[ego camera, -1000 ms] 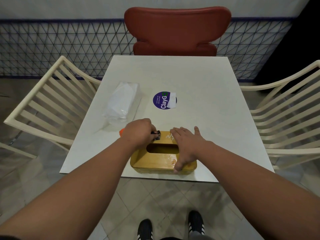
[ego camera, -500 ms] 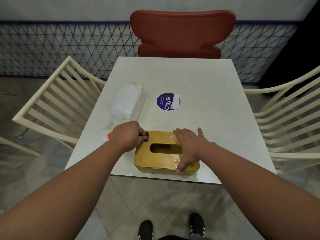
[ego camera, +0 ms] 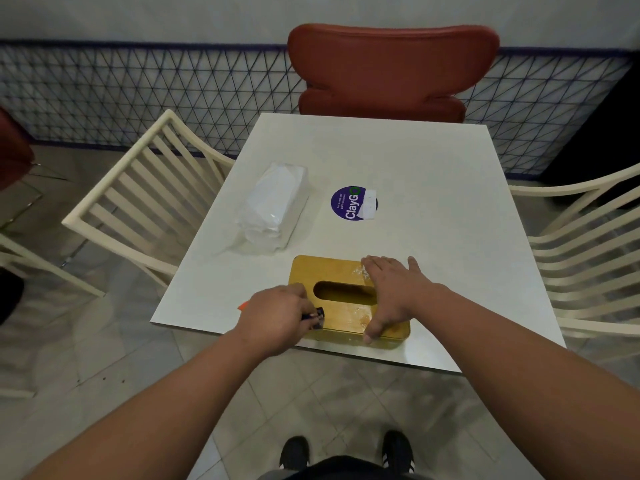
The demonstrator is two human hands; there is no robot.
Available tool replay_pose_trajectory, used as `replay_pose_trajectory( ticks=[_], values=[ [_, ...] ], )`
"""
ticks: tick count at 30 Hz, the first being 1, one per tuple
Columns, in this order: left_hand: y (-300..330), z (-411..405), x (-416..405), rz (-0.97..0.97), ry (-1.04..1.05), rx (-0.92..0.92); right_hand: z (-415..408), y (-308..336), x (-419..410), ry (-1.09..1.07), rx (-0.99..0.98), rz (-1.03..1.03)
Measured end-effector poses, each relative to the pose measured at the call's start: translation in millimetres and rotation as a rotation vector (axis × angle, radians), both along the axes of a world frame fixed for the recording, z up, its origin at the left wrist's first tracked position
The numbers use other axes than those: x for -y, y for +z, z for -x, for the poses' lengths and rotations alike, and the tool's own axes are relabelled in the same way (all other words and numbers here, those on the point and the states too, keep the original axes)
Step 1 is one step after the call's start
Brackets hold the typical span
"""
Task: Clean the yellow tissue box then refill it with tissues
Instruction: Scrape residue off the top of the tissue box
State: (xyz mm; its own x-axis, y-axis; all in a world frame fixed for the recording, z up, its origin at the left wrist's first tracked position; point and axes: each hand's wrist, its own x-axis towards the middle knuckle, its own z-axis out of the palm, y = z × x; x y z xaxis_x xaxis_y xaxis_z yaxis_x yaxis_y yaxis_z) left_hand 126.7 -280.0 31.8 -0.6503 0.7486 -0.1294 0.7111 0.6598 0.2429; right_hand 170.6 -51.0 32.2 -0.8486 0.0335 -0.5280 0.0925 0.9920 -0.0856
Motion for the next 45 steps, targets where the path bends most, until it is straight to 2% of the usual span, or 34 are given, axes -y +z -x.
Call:
replay_pose_trajectory(
  ticks=[5,9,13,18,23,27,32,38,45],
  values=[
    [-1,11,2,-0.003,0.141,-0.041,0,-1,0,0.001,-0.005,0.01],
    [-1,-3,-6,0.019,-0.003,-0.002,1,-5,-2,-0.007,-0.038,0.058],
    [3,13,-1,0.034,0.147,-0.032,1,-6,-3,-0.009,-0.037,0.067],
    [4,-3,-14,0.05,-0.026,-0.004,2,-6,-3,-0.002,-0.037,0.055],
    [5,14,-5,0.058,0.157,-0.024,3,-10,-4,-0.004,-0.034,0.057],
    [4,-10,-25,0.048,-0.041,-0.003,3,-11,-4,-0.001,-0.036,0.045],
    [5,8,-22,0.055,0.044,-0.006,3,-10,-3,-0.004,-0.031,0.053],
    [6,-13,-62,0.056,-0.085,-0.018,1,-12,-3,0.011,-0.063,0.031],
    [7,-2,-50,0.088,-0.063,-0.024,-18,-5,-28,-0.061,-0.021,0.098]
  ],
)
